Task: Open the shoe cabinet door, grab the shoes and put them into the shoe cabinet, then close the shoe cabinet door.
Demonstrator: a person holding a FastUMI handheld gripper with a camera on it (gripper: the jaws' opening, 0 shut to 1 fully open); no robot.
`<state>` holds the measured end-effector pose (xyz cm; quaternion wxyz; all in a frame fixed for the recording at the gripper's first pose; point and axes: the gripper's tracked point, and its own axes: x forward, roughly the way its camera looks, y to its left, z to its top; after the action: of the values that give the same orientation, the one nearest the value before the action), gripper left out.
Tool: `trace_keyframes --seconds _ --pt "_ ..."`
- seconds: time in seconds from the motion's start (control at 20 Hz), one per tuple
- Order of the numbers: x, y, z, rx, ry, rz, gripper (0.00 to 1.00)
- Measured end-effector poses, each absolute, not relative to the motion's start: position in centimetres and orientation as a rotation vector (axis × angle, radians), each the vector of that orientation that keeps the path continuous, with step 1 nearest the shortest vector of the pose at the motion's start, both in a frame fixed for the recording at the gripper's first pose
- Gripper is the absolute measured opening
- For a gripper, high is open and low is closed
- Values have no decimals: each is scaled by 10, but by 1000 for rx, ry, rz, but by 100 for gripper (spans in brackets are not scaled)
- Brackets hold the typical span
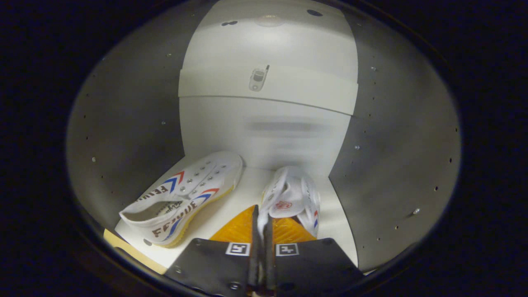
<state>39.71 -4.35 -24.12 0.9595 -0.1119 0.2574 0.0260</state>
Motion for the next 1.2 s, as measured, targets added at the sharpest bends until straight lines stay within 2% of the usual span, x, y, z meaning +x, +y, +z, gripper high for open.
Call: trace_keyframes --seconds 0.05,0.65,1.0,1.2 --pt "397 -45 -240 -219 525 48 11" --pt "378 -34 -234 -150 552 44 79" --pt "350 -39 -216 -116 519 3 89" --pt "323 -38 -197 -100 472 -4 88"
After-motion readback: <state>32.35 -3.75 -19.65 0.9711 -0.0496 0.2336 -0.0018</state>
